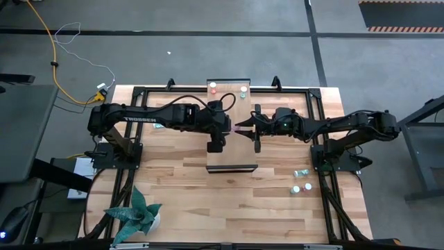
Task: Pick and place medicine bottles onto shelf by color
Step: Put the transparent pink pill bottle on the shelf
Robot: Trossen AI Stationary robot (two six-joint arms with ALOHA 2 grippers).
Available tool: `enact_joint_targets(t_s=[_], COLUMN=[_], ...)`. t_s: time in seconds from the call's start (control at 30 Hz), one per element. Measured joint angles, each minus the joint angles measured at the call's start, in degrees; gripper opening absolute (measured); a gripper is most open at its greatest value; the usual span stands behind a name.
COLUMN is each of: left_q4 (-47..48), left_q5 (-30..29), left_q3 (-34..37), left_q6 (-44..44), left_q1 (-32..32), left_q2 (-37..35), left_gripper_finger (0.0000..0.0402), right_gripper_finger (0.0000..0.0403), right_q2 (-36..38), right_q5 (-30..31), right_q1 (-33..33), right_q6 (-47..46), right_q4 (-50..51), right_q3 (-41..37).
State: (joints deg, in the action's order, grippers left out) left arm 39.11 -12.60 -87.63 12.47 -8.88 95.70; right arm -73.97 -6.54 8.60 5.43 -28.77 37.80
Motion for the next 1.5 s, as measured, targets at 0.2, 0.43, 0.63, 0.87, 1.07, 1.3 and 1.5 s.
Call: enact_joint_targets(t_s=[0.2,0.43,0.63,0.87,1.07,1.3,1.5], left_q4=[0.1,1.6,-5.3,-33.4,-68.8,-94.7,-104.6], left_q5=[0.0,-3.6,1.1,1.5,2.0,4.1,8.9], left_q3=[0.0,0.0,6.3,28.5,48.3,56.9,54.9], left_q6=[0.2,-2.8,-7.2,-9.3,-13.1,-15.9,-16.8], left_q1=[0.0,0.0,-0.9,-0.9,-0.9,-0.9,-0.9], left_q2=[-1.0,-5.6,-12.4,-22.5,-26.2,-22.5,-17.2], left_gripper_finger=[0.0217,0.0236,0.0232,0.0228,0.0227,0.0227,0.0227], right_gripper_finger=[0.0086,0.0085,0.0084,0.0084,0.0084,0.0083,0.0083], right_q2=[0.0,1.1,2.5,2.5,-0.6,-10.2,-18.1], right_q5=[0.0,4.1,4.6,4.3,4.1,4.0,4.1], right_q1=[0.0,0.0,0.0,-1.4,-3.5,-4.7,-4.5], right_q6=[0.0,1.8,3.2,5.1,5.6,6.5,6.7], right_q4=[0.3,3.1,3.6,-1.7,-14.5,-40.9,-51.5], right_q3=[0.0,-0.1,-0.1,-0.1,-0.1,0.0,5.0])
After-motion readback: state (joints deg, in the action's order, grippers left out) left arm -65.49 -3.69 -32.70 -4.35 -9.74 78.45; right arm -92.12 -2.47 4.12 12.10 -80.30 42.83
